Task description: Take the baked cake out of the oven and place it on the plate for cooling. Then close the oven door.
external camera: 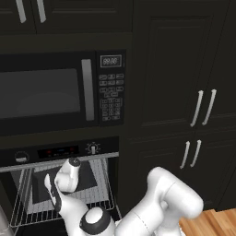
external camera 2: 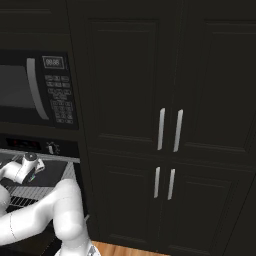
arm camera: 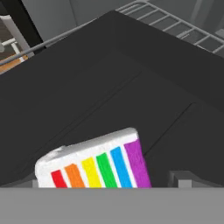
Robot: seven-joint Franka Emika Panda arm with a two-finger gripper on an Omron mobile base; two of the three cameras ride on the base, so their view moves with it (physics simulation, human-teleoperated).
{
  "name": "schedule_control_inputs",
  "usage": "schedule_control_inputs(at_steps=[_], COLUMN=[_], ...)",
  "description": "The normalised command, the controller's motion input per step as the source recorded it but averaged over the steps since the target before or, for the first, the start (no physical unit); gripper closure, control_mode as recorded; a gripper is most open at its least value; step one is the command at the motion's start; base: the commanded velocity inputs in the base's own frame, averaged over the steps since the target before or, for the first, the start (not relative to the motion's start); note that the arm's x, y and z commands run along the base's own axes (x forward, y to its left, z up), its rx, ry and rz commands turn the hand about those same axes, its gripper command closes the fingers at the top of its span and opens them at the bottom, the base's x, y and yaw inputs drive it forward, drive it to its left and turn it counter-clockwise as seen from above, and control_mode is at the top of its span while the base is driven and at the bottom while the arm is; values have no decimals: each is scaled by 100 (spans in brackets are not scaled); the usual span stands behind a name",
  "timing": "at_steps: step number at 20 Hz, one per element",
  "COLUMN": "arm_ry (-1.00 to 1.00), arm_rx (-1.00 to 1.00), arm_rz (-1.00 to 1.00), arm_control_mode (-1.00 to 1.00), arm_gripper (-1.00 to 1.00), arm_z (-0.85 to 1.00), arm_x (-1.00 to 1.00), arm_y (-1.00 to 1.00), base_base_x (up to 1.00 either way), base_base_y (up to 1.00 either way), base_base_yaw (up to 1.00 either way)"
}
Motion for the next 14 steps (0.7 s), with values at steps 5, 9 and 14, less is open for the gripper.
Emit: schedule_control_inputs(at_steps=[5, 9, 14], arm_ry=[0, 4, 8], arm_rx=[0, 0, -1], arm_rz=[3, 2, 2], arm_control_mode=[-100, -100, -100], arm_gripper=[-100, -100, 100], arm_z=[-19, -25, -30], arm_x=[15, 7, 0], arm_y=[8, 6, 6], base_base_x=[0, 0, 0], base_base_y=[0, 0, 0], base_base_yaw=[0, 0, 0])
